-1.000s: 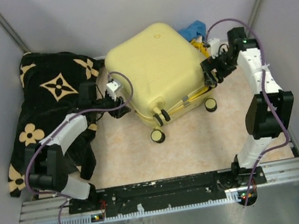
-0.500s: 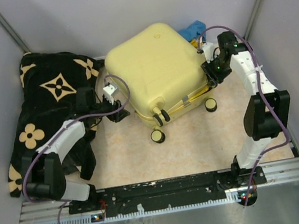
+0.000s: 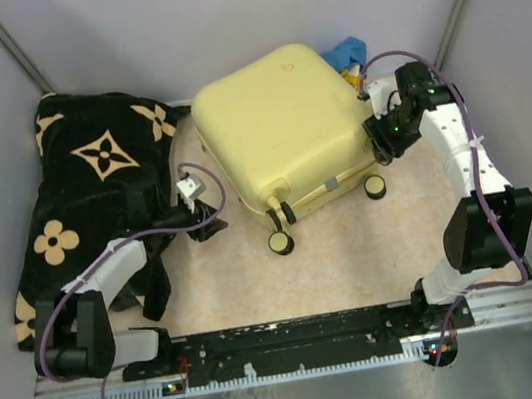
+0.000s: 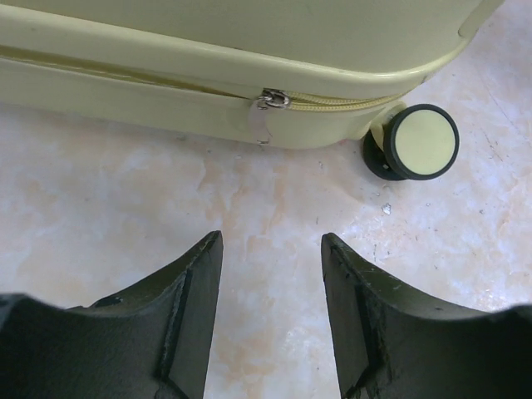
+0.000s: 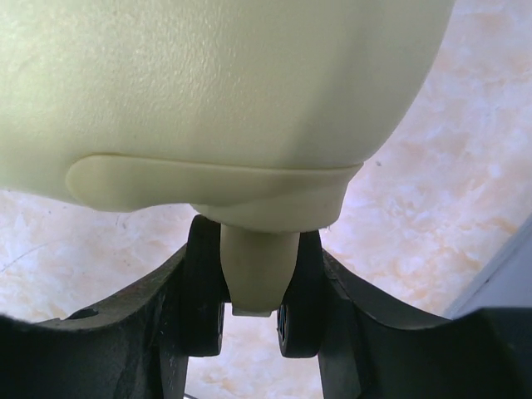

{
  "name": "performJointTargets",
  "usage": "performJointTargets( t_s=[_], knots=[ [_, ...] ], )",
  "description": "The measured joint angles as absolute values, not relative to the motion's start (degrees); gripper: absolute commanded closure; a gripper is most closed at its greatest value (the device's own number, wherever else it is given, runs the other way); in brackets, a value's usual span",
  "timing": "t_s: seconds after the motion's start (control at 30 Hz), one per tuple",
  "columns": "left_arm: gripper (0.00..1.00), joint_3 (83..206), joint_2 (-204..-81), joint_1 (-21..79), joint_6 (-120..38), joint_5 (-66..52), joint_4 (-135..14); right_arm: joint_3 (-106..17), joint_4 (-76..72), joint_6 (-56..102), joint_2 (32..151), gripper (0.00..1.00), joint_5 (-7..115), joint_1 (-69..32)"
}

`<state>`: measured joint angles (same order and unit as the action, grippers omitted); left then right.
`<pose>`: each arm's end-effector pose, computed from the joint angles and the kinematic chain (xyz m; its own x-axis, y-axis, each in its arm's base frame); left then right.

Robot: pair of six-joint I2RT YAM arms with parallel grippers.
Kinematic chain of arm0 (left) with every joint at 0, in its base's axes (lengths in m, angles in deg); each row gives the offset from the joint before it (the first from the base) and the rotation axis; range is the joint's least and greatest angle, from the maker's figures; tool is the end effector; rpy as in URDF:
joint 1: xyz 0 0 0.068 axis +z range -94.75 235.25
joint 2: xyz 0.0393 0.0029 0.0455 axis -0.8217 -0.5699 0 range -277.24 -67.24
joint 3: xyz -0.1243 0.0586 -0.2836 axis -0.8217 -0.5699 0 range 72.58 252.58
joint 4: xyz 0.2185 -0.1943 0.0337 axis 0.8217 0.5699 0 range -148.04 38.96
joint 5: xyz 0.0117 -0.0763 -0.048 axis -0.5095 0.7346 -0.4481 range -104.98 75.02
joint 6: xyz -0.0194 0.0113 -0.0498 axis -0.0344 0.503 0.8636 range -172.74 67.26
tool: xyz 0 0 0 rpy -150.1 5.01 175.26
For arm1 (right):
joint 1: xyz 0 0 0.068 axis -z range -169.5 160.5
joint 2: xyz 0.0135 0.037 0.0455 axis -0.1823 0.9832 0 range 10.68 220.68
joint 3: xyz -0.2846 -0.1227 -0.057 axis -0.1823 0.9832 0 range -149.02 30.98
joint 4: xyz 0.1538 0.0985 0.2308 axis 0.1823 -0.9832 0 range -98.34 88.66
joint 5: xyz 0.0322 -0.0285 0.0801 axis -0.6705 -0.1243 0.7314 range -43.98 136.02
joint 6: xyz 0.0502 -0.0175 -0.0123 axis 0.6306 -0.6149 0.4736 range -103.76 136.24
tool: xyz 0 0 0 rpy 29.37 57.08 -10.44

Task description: Pack the luggage

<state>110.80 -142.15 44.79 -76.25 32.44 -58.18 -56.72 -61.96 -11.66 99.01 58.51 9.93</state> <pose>0.2700 -0.0772 0.2326 -0.2560 0.3218 -0.9115 0.8797 0.4685 -0.0816 0.3442 0.0114 0.3816 -0.7215 -0.4641 -0.5138 -0.5108 0.8578 -0.0574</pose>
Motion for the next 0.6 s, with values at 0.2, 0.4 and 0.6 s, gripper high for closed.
performJointTargets(
  t_s=[0.2, 0.4, 0.6],
  knots=[
    [0.43, 110.5, -148.9, 43.7, -76.1, 36.7, -65.6, -54.8, -59.7, -11.4, 103.1, 1.0, 59.6, 11.2],
    [0.43, 112.6, -155.2, 43.2, -75.4, 40.2, -71.0, -55.1, -59.9, -12.2, 104.5, 1.0, 64.1, 13.8],
    [0.45, 114.6, -160.0, 41.8, -71.5, 43.1, -78.7, -57.6, -62.5, -12.3, 106.9, 1.0, 67.0, 14.7]
  ],
)
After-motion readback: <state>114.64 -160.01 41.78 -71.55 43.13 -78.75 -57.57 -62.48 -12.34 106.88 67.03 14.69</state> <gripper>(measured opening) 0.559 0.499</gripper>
